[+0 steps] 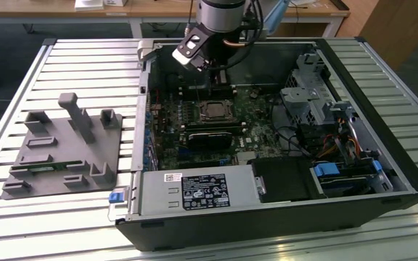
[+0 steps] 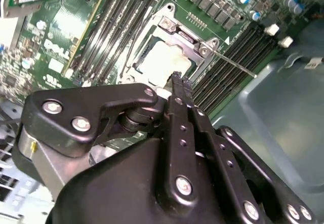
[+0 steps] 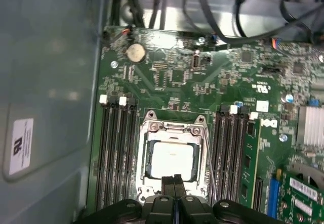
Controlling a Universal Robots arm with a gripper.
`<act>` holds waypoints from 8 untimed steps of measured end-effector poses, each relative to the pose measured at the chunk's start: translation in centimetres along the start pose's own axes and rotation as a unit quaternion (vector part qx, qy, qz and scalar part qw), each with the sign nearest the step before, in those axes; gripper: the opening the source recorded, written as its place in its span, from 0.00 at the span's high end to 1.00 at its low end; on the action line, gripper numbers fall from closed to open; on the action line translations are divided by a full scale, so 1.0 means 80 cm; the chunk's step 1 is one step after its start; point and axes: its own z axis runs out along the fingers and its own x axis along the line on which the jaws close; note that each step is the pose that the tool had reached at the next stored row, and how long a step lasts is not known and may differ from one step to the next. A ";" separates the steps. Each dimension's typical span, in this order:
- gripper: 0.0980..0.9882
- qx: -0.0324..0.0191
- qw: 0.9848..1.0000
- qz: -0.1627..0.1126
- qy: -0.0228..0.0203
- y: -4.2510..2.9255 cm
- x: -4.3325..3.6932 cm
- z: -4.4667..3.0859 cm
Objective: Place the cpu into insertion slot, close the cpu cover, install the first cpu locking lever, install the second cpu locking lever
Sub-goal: 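Install the first cpu locking lever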
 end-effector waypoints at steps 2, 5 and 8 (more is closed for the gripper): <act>0.99 0.001 1.000 -0.019 0.000 0.0000 0.000 0.0000; 0.99 0.001 0.999 -0.046 0.001 0.0000 0.000 0.0000; 0.99 0.002 0.997 -0.073 0.001 0.0000 0.000 0.0000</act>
